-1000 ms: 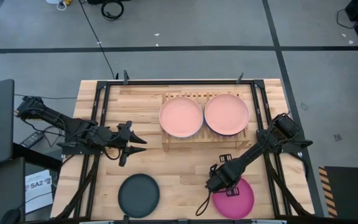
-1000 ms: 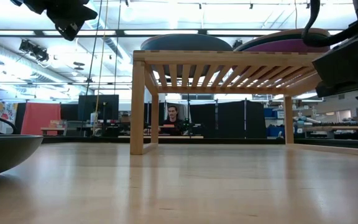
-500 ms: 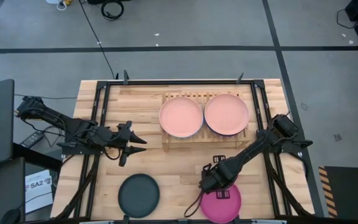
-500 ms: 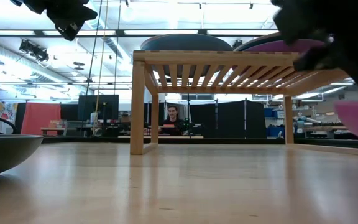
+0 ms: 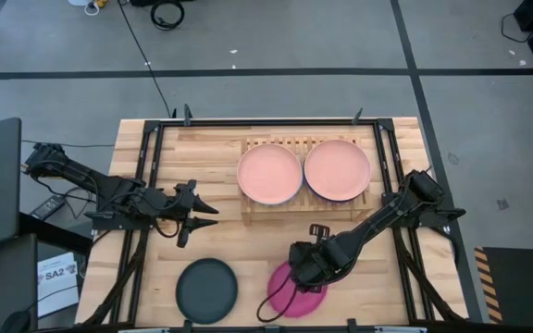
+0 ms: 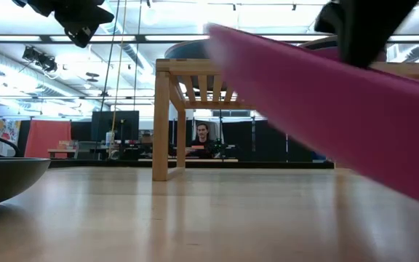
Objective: Place and stack plates onto a shelf
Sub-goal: Stack the pink plate on top of the left brown plate on the shelf
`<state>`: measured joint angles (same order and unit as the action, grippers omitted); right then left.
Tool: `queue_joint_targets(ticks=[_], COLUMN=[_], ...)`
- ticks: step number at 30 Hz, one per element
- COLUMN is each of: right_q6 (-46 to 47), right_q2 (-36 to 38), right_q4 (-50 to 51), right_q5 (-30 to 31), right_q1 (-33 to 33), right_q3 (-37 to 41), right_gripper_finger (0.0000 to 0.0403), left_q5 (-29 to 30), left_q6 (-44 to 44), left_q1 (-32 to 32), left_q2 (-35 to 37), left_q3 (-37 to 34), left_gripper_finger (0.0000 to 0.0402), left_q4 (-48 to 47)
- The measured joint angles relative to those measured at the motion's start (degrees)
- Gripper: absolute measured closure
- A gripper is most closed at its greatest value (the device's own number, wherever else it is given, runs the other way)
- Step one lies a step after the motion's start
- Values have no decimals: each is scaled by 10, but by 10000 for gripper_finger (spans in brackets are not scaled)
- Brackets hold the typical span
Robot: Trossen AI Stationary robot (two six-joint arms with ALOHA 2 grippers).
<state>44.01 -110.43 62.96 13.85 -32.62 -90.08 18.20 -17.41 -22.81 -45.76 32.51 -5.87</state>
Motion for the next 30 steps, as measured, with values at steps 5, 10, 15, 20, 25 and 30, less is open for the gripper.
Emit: queue_joint_targets(ticks=[5,10,15,20,25,30], right_q6=[74,170,267,319,339,345], right_q2=[0,0,1,1,1,1], right_q4=[-7,-21,-49,-83,-99,-113], right_q5=[67,111,133,133,136,138], right_q1=[7,20,33,43,52,59], right_q3=[-8,-8,-8,-8,-8,-9], right_gripper_finger=[385,385,385,385,385,385], left_q5=[0,0,2,7,7,7], left_q6=[0,-21,-81,-138,-188,-236], left_q1=[0,0,-1,-17,-41,-60], left_q2=[0,0,-1,-26,-58,-77], left_q3=[0,0,0,0,0,0], left_gripper_finger=[260,260,260,260,260,260], left_q4=[0,1,2,3,1,2])
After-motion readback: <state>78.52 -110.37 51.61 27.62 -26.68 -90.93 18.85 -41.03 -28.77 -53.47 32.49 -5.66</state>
